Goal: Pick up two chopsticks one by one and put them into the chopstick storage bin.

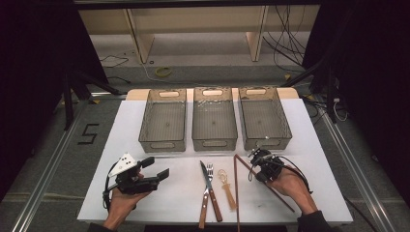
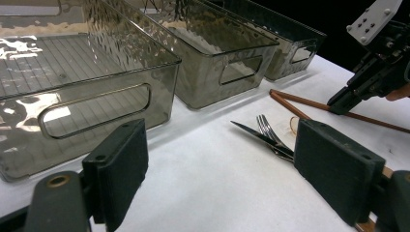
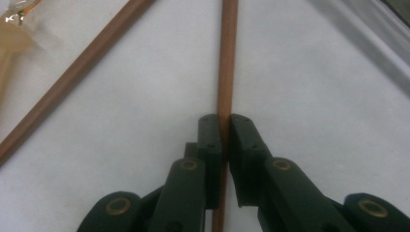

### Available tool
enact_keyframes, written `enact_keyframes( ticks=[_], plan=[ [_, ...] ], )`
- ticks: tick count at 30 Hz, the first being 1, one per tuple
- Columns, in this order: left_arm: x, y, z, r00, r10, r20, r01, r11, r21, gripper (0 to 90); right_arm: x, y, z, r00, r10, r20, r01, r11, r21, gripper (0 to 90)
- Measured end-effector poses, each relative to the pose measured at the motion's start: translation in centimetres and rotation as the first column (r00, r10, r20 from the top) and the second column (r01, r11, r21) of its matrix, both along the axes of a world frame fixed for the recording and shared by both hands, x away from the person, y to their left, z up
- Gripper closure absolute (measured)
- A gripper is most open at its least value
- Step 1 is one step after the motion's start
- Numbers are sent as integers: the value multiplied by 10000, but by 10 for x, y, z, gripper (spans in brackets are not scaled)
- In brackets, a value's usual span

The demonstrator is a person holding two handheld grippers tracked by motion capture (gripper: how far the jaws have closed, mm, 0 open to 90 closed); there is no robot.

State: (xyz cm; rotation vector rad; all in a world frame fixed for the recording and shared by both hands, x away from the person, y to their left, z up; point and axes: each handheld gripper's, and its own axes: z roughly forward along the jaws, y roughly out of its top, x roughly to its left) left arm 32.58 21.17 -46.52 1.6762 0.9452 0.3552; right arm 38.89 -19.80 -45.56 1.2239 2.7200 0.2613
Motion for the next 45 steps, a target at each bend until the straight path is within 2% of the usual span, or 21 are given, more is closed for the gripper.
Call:
enact_keyframes(
  ticks=[8, 12, 14, 18, 19, 23, 27, 29, 30, 32, 34, 35, 36, 38, 39, 40, 41, 43, 45],
  plan=[
    [0, 0, 0, 10000, -13, 14, 13, 10000, 12, 194, -1, -5, 5, 9997, 157, 205, -158, 9999, 48, 846],
    [1, 0, 0, 10000, -40, 26, 40, 10000, 8, 194, -4, -7, 13, 9986, 264, 460, -277, 9992, 281, 846],
    [1, -1, 1, 9999, -106, 11, 106, 9999, 2, 194, -7, -6, 20, 9969, 558, 551, -585, 9972, 475, 846],
    [6, -6, 3, 9983, -549, -203, 551, 9985, 79, 194, -15, 4, 29, 9888, 1318, 702, -1364, 9885, 651, 846],
    [7, -8, 3, 9968, -752, -279, 758, 9969, 206, 192, -18, 8, 31, 9860, 1491, 743, -1539, 9860, 646, 846],
    [9, -20, 5, 9872, -1520, -486, 1551, 9855, 681, 191, -26, 23, 37, 9711, 2228, 850, -2290, 9709, 708, 845],
    [13, -34, 8, 9745, -2134, -687, 2202, 9688, 1140, 192, -33, 36, 40, 9563, 2801, 842, -2862, 9555, 717, 846],
    [15, -41, 11, 9688, -2392, -647, 2465, 9574, 1506, 192, -37, 44, 42, 9444, 3165, 890, -3230, 9438, 705, 846],
    [16, -46, 13, 9632, -2612, -632, 2683, 9481, 1706, 193, -38, 46, 43, 9411, 3264, 882, -3328, 9402, 724, 845],
    [18, -54, 16, 9502, -3037, -699, 3116, 9294, 1976, 191, -42, 52, 44, 9286, 3606, 873, -3668, 9277, 697, 845],
    [20, -61, 20, 9408, -3322, -677, 3388, 9149, 2193, 193, -43, 55, 44, 9165, 3899, 898, -3961, 9158, 662, 846],
    [21, -64, 21, 9350, -3471, -726, 3544, 9087, 2206, 193, -45, 57, 45, 9172, 3892, 850, -3949, 9165, 644, 845],
    [22, -68, 22, 9294, -3614, -751, 3689, 9018, 2252, 193, -46, 59, 44, 9144, 3954, 865, -4013, 9134, 674, 845],
    [23, -73, 24, 9214, -3809, -769, 3879, 8896, 2411, 190, -47, 61, 45, 9112, 4025, 881, -4088, 9098, 718, 845],
    [23, -75, 25, 9167, -3918, -786, 3984, 8810, 2551, 188, -48, 62, 45, 9087, 4080, 883, -4145, 9071, 739, 845],
    [24, -78, 25, 9113, -4027, -856, 4104, 8724, 2654, 183, -49, 64, 45, 9101, 4050, 872, -4114, 9085, 737, 845],
    [25, -80, 25, 9064, -4127, -902, 4208, 8629, 2799, 181, -50, 65, 46, 9050, 4160, 886, -4225, 9032, 750, 845],
    [25, -82, 25, 8998, -4272, -887, 4333, 8507, 2978, 179, -51, 68, 45, 8927, 4423, 863, -4482, 8913, 690, 845],
    [25, -84, 26, 8896, -4467, -953, 4528, 8353, 3120, 183, -53, 72, 45, 8863, 4566, 773, -4612, 8852, 606, 845]
  ],
)
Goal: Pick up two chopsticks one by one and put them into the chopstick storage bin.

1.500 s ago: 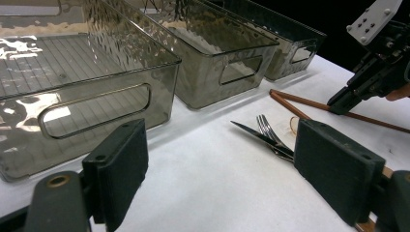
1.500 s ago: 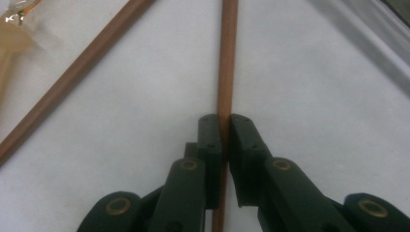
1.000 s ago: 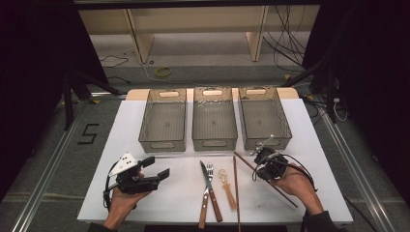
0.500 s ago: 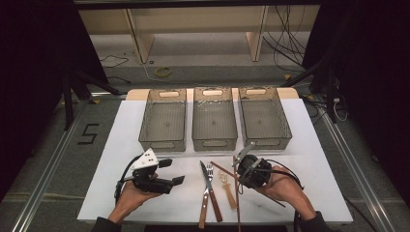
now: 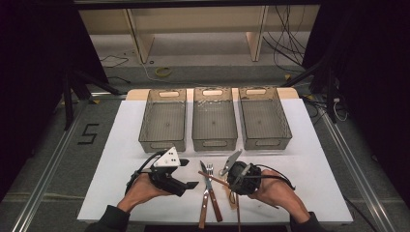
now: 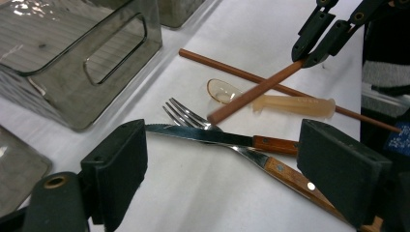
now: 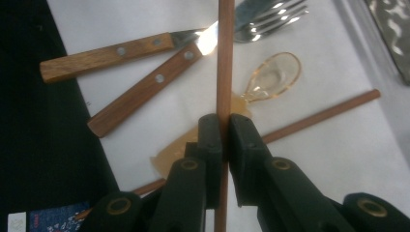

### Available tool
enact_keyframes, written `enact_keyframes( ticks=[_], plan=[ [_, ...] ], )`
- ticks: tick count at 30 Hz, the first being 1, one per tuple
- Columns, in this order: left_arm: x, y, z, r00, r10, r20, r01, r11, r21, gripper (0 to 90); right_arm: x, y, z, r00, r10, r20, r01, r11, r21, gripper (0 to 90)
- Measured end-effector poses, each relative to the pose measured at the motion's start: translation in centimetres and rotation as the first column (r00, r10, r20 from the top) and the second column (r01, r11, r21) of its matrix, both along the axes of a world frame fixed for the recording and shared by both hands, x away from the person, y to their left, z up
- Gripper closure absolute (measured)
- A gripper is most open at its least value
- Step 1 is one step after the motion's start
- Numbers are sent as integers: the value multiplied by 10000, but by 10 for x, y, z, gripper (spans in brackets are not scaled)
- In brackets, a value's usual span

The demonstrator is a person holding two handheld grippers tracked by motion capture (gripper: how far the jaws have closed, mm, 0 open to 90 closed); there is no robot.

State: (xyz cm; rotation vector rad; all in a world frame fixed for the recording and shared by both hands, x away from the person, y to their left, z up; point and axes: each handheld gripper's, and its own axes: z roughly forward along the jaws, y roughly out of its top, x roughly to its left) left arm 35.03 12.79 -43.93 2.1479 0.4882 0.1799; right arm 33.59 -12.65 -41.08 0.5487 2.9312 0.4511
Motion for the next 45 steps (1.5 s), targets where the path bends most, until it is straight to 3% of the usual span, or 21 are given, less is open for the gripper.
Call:
enact_keyframes(
  ticks=[5, 9, 14, 21, 25, 36, 41, 45],
  plan=[
    [-2, -6, -1, 9984, -537, 172, 522, 9952, 826, 201, -5, 9, -1, 9988, 483, 47, -482, 9988, -64, 845],
    [-4, -10, -2, 9960, -882, 165, 859, 9903, 1091, 238, -7, 15, -1, 9980, 634, 22, -634, 9980, -59, 845],
    [-8, -18, -4, 9907, -1349, 153, 1304, 9767, 1707, 309, -11, 24, -1, 9951, 984, 7, -984, 9951, -122, 845],
    [-15, -23, -8, 9800, -1969, 300, 1833, 9505, 2507, 420, -14, 31, -3, 9876, 1569, -12, -1569, 9871, -315, 845],
    [-18, -24, -9, 9727, -2280, 430, 2093, 9421, 2619, 501, -15, 33, -3, 9835, 1807, 54, -1804, 9832, -290, 845],
    [-23, -27, -11, 9555, -2943, 202, 2754, 9144, 2967, 708, -20, 37, -4, 9745, 2242, -11, -2241, 9738, -383, 845],
    [-25, -28, -12, 9430, -3325, 152, 3120, 8988, 3079, 762, -21, 37, -5, 9678, 2516, 27, -2512, 9669, -456, 843],
    [-27, -28, -14, 9312, -3644, 48, 3474, 8918, 2899, 798, -22, 36, -4, 9656, 2596, 132, -2586, 9646, -522, 832]
  ],
)
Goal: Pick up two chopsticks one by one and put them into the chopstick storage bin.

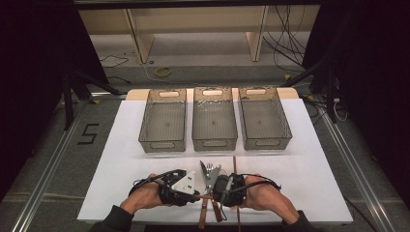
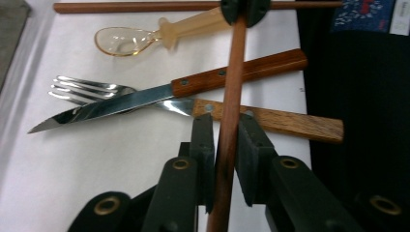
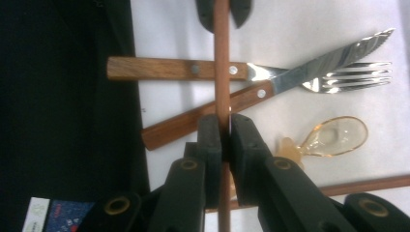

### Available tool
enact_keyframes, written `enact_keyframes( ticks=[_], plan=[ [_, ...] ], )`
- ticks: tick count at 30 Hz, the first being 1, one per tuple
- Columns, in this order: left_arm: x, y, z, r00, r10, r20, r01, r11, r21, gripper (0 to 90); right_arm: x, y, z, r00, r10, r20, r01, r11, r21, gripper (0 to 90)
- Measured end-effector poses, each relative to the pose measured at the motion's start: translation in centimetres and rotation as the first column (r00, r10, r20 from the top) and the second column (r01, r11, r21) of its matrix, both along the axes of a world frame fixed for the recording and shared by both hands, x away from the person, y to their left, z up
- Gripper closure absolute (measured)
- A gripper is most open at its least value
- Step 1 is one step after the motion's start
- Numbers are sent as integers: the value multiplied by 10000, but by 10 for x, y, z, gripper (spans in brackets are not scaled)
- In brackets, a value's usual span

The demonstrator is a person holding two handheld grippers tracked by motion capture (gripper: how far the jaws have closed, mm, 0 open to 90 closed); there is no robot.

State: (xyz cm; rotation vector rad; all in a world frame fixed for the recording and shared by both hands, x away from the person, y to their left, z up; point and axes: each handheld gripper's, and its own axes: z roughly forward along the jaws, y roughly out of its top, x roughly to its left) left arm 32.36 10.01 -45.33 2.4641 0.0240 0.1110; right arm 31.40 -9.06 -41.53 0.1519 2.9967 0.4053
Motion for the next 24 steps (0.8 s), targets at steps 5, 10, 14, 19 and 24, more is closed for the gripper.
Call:
enact_keyframes(
  ticks=[5, 10, 14, 19, 24],
  plan=[
    [1, 2, 2, 9990, 400, 210, -397, 9991, -146, 822, 7, -7, 5, 9986, -510, 144, 504, 9981, 365, 741],
    [11, 16, 2, 9885, 1496, 243, -1484, 9879, -447, 823, 11, -20, 21, 9843, -1741, 298, 1682, 9753, 1433, 574],
    [18, 24, 7, 9691, 2451, 269, -2426, 9672, -754, 823, 10, -28, 28, 9627, -2683, 350, 2560, 9450, 2035, 476],
    [24, 32, 11, 9325, 3609, 149, -3564, 9259, -1249, 823, 7, -37, 25, 9286, -3707, 187, 3546, 9009, 2504, 405],
    [28, 40, 16, 8895, 4565, 168, -4470, 8775, -1739, 823, 5, -48, 16, 8866, -4624, 120, 4431, 8565, 2647, 368]
  ],
)
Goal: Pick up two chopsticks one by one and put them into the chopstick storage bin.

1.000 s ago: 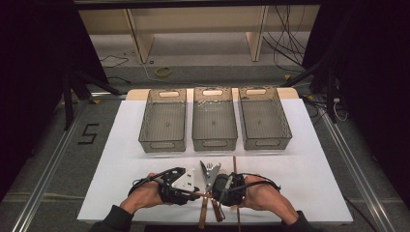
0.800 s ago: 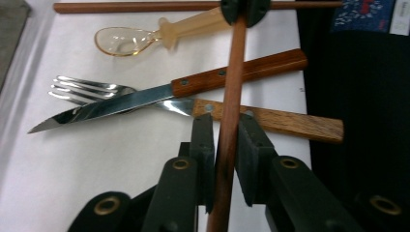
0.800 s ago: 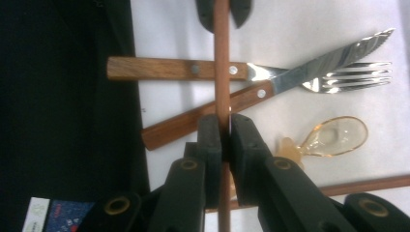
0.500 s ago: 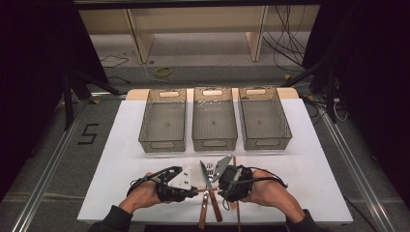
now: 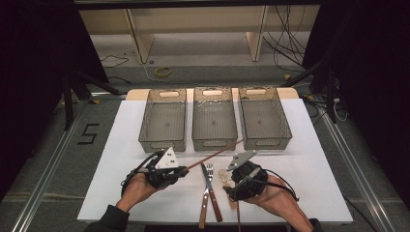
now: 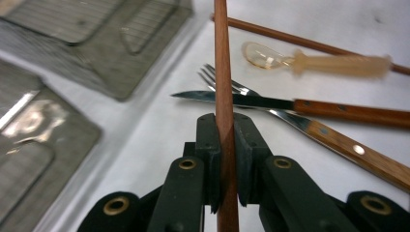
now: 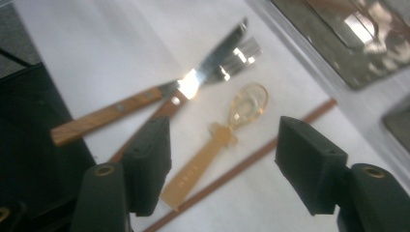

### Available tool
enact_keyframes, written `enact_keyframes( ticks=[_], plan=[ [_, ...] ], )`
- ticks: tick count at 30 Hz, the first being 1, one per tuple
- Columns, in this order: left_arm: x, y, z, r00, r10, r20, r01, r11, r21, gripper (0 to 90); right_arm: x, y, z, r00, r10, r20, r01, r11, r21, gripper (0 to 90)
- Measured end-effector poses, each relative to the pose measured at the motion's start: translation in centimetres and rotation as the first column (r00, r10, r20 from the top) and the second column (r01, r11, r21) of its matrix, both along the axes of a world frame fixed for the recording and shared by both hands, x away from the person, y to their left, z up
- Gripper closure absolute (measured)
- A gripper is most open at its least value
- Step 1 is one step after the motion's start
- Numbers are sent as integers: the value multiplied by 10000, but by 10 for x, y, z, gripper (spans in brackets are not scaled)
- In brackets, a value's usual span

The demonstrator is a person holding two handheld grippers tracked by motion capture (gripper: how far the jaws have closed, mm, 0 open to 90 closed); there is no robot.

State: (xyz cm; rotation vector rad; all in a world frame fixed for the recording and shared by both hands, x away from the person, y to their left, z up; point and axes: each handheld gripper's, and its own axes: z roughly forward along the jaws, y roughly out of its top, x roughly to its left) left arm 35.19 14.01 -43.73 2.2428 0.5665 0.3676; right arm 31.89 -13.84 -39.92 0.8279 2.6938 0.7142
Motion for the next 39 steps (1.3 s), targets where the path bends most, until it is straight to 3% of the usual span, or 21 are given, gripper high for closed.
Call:
enact_keyframes(
  ticks=[6, 10, 16, 21, 24, 25, 32, 39],
  plan=[
    [7, 10, 5, 9949, 1004, -12, -1003, 9938, -475, 823, 2, -9, -16, 9976, -650, -242, 644, 9976, -258, 346],
    [12, 18, 10, 9871, 1600, -30, -1598, 9843, -744, 823, 5, -15, -23, 9946, -975, -343, 966, 9950, -256, 341],
    [20, 29, 19, 9742, 2247, 218, -2224, 9718, -783, 823, 6, -21, -32, 9915, -1145, -624, 1134, 9934, -197, 341],
    [36, 43, 24, 9492, 3133, 281, -3099, 9468, -871, 823, 5, -23, -34, 9898, -1194, -780, 1187, 9928, -133, 338],
    [48, 49, 26, 9321, 3619, 156, -3588, 9284, -966, 823, 5, -25, -34, 9890, -1250, -795, 1247, 9922, -86, 332],
    [51, 51, 26, 9298, 3680, 122, -3652, 9260, -958, 823, 5, -26, -35, 9880, -1308, -825, 1304, 9914, -100, 328],
    [78, 58, 24, 8947, 4450, -381, -4463, 8875, -1146, 823, 4, -29, -37, 9859, -1367, -964, 1364, 9906, -104, 323],
    [98, 63, 21, 8671, 4927, -734, -4980, 8611, -1027, 822, 4, -31, -38, 9857, -1340, -1023, 1342, 9909, -51, 322]
  ],
)
